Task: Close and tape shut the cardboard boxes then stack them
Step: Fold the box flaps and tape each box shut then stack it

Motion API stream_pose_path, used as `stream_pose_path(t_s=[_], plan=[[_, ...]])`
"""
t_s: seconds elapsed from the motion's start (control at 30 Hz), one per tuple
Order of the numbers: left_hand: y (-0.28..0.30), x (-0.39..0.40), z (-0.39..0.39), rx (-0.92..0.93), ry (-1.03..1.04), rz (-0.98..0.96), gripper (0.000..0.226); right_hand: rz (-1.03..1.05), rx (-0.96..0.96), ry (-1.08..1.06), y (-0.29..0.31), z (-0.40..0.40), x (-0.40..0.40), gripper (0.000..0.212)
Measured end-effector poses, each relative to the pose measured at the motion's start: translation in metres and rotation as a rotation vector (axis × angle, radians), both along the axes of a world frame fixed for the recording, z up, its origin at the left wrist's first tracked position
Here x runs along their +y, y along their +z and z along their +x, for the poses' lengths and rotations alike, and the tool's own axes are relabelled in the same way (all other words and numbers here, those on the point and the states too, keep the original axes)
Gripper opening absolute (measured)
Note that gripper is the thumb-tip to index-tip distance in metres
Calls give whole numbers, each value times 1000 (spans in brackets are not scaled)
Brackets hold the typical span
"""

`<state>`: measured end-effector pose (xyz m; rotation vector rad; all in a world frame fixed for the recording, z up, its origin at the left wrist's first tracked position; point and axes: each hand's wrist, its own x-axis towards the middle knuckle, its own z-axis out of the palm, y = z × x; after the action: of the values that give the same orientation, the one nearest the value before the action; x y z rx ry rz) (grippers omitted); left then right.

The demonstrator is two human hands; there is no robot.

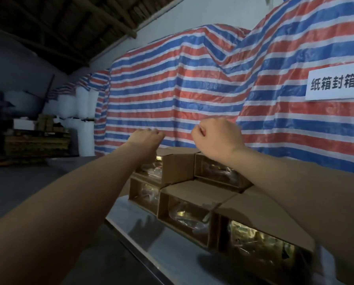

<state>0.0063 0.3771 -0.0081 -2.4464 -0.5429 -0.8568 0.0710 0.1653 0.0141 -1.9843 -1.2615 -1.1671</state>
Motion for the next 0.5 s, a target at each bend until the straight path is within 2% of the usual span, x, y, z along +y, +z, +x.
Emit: stream_pose_path(t_s=[0.17, 0.3, 0.37, 0.5], plan=[[-9, 37, 18, 92, 34, -7, 68, -86, -4, -4, -5, 20, 55, 41], [-19, 55, 31, 142, 79, -37, 65, -197, 229, 115, -18, 39, 100, 21], [-25, 63, 34, 165, 96, -66, 64, -248, 317, 148, -29, 45, 119, 22], [-36, 70, 39, 151, 64, -189, 57, -340, 325, -33, -47, 49, 147, 30]])
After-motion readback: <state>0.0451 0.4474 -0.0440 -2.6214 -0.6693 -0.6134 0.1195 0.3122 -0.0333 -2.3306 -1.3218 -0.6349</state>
